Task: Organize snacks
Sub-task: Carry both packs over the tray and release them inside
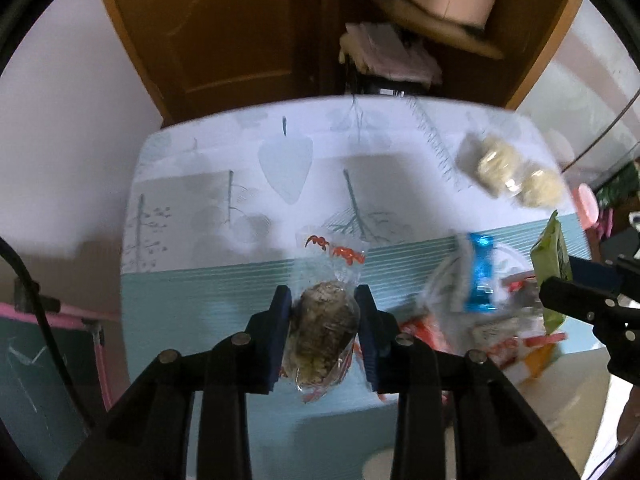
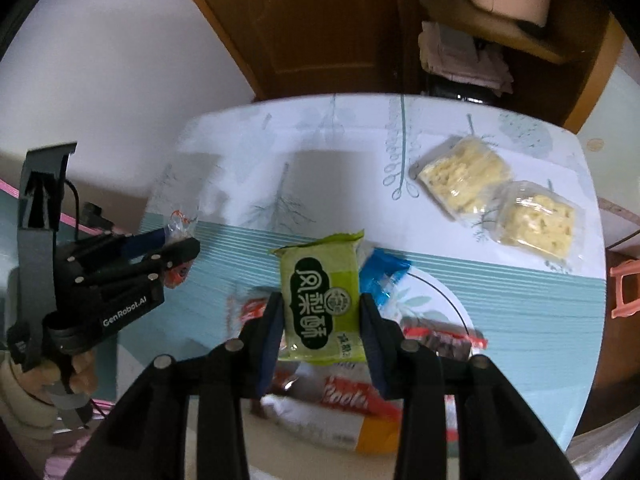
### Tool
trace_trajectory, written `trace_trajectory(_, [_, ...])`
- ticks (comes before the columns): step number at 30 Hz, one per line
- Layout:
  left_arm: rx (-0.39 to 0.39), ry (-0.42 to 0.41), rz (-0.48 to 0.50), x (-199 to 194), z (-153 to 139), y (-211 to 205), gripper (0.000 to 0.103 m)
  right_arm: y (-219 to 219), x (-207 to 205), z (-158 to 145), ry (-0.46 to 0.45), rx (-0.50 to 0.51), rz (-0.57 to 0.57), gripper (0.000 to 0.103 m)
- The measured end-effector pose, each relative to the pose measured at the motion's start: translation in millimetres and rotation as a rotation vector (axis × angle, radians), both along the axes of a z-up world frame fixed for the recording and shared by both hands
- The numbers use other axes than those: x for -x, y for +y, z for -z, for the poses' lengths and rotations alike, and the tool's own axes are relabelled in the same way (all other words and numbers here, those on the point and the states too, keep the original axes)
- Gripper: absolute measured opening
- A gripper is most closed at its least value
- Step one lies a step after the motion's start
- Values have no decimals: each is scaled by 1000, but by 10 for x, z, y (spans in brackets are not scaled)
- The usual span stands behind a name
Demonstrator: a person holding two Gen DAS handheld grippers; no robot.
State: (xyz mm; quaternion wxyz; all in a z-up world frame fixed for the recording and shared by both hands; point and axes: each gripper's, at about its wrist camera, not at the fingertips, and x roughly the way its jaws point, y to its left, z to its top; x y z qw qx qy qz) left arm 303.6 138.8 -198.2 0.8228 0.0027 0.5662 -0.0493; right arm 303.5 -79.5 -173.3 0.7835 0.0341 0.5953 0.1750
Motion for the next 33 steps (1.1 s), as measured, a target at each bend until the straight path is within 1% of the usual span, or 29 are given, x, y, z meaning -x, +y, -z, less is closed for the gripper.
trace_trajectory(1, [7, -13, -3, 24, -73, 11, 30, 26, 33, -54, -13, -12, 2, 37])
trace_trajectory(4, [25, -69, -9, 252, -440, -34, 30, -26, 203, -327, -56, -59, 1, 37])
trace_trajectory(8, [30, -157, -1, 652, -969, -168, 30, -86, 518, -696, -113, -113, -12, 37])
trace_trajectory(11, [37, -207, 8, 981, -1273, -285, 30, -156, 778, -938, -145, -150, -13, 37])
trace_trajectory(14, [67, -226, 8, 1286, -1472, -396, 30, -244, 1068, -1165, -174, -187, -10, 37])
trace_trajectory(17, [99, -226, 4, 1557, -1594, -513, 30, -354, 1343, -1345, -204, -213, -5, 37])
trace_trajectory(21, [117, -234, -5, 1938, -1642, -657, 31, -515, 1716, -1486, -213, -249, 8, 37])
trace_trajectory(24, [127, -228, -10, 2182, -1611, -765, 31, -590, 1968, -1481, -197, -269, 16, 37])
trace_trajectory(26, [128, -222, -11, 2340, -1573, -834, 31, -603, 2102, -1438, -183, -263, 12, 37])
trace_trajectory(31, [62, -201, 4, 2591, -1369, -1022, 31, -611, 2355, -1249, -137, -213, -4, 37])
trace_trajectory(33, [60, -181, 9, 2658, -1292, -1072, 31, -631, 2445, -1170, -112, -207, 2, 37])
